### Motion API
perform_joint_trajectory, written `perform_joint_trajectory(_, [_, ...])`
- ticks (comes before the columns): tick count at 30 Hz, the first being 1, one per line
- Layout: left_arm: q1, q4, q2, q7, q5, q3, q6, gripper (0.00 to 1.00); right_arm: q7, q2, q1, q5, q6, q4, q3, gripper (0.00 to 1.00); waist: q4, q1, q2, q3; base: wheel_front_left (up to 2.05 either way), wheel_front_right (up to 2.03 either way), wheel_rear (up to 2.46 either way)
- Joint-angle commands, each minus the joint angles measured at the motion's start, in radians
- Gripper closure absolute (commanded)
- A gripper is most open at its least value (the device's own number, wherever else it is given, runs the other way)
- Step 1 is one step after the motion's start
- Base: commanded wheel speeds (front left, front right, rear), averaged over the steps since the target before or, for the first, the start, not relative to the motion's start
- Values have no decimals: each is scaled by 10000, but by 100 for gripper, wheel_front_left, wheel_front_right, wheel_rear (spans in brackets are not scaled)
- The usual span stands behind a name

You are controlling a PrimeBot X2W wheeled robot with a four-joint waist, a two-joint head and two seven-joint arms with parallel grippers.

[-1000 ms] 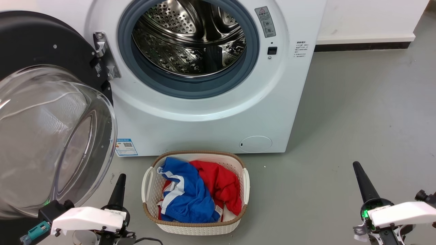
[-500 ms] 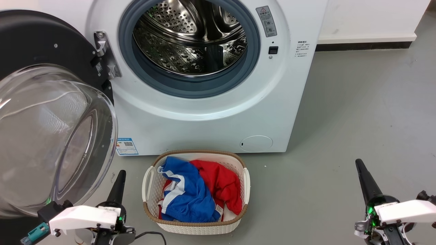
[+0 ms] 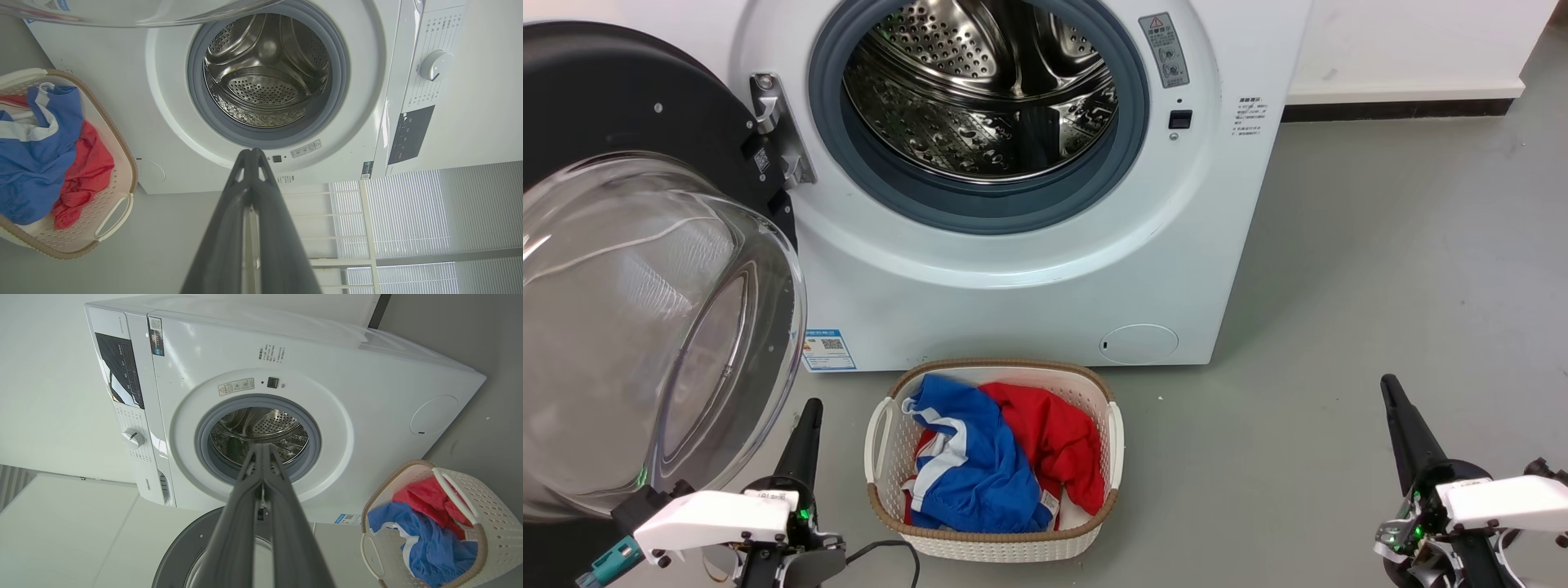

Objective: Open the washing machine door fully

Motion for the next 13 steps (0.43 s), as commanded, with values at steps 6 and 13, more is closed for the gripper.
perform_joint_trajectory(6, [-220, 67, -113, 160, -522, 201, -209, 100, 82, 16, -258, 621, 4, 111, -77, 100, 13, 0, 0, 10, 0, 0, 0])
perform_joint_trajectory(13, [-279, 139, -228, 268, -938, 353, -329, 100, 127, 31, -334, 1124, 4, 215, -133, 100, 27, 0, 0, 21, 0, 0, 0])
